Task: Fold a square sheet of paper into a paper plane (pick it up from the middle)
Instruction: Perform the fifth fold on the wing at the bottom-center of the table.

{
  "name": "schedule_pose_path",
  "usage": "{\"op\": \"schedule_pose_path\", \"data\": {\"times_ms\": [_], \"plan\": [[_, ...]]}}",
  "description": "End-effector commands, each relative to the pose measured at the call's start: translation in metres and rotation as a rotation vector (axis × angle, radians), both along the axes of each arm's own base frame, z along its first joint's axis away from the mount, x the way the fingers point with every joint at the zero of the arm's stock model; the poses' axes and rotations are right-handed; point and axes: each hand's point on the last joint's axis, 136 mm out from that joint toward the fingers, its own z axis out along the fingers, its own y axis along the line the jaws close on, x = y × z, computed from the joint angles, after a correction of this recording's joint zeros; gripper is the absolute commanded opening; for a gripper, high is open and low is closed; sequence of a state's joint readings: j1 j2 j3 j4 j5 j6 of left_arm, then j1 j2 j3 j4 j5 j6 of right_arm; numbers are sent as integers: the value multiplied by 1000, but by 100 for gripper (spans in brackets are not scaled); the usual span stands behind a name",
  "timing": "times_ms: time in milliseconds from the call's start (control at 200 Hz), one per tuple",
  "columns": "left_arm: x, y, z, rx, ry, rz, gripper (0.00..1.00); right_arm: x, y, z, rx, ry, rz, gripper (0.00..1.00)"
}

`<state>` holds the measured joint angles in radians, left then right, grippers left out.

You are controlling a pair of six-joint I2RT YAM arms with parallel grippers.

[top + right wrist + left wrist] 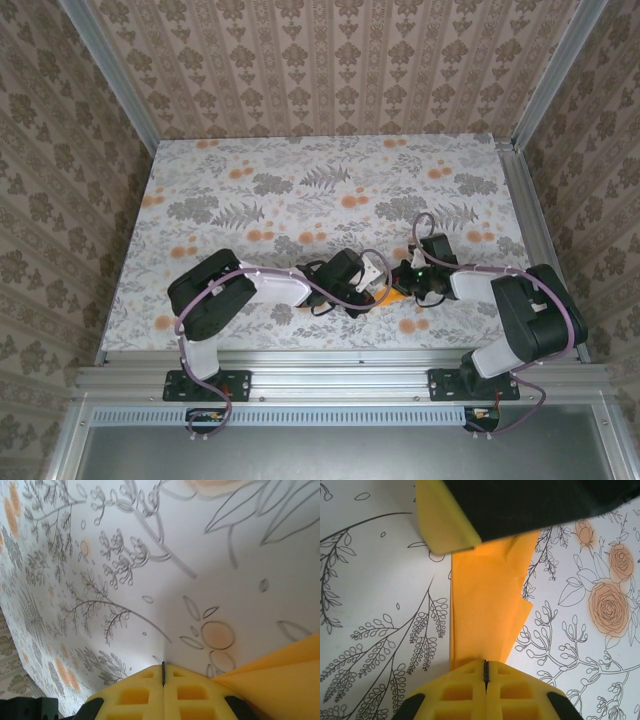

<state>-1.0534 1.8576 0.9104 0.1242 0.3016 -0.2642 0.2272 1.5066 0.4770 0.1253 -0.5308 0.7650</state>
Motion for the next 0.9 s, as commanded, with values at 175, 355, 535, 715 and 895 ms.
{"op": "schedule_pose_path", "data": {"times_ms": [175, 355, 535, 715, 895], "plan": [[-46, 114, -91, 469, 174, 25, 0, 14, -46, -14, -87, 2, -134, 6], [-49, 118, -91, 472, 180, 31, 0, 20, -60, -12, -64, -6, -182, 6], [-50, 120, -89, 472, 187, 33, 0, 26, -66, -9, -60, -13, -218, 6], [-53, 122, -85, 470, 194, 38, 0, 33, -71, -6, -54, -23, -235, 7], [-58, 129, -78, 464, 204, 52, 0, 36, -70, -7, -51, -28, -233, 7]]}}
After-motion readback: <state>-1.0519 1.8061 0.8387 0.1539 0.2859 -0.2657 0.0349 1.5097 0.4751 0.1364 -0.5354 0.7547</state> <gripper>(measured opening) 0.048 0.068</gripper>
